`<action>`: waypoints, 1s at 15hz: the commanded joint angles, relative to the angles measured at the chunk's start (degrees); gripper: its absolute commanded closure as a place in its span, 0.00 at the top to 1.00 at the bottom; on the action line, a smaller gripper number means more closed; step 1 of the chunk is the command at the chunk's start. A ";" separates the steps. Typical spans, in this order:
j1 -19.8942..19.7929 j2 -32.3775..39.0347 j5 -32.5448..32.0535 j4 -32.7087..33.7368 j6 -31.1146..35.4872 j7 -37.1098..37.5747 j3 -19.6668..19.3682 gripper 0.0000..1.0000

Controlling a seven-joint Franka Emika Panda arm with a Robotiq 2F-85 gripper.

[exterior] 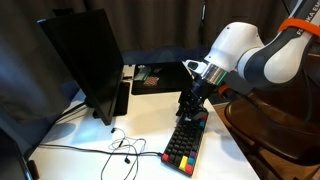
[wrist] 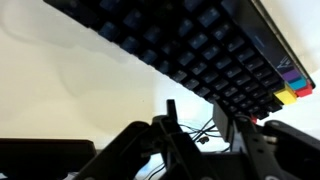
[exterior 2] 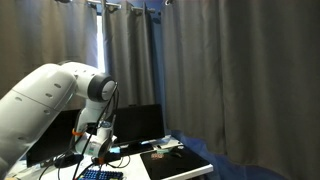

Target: Press the number seven button on the keyboard

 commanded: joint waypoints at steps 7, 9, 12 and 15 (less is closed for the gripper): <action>-0.67 -14.46 2.04 -1.61 -11.58 8.23 2.84 1.00; -0.80 -17.30 2.28 -1.40 -15.38 9.10 3.33 1.00; -0.41 -21.47 2.59 -0.99 -20.74 11.46 3.40 1.00; -1.94 -23.32 5.43 -0.49 -24.14 11.28 5.67 1.00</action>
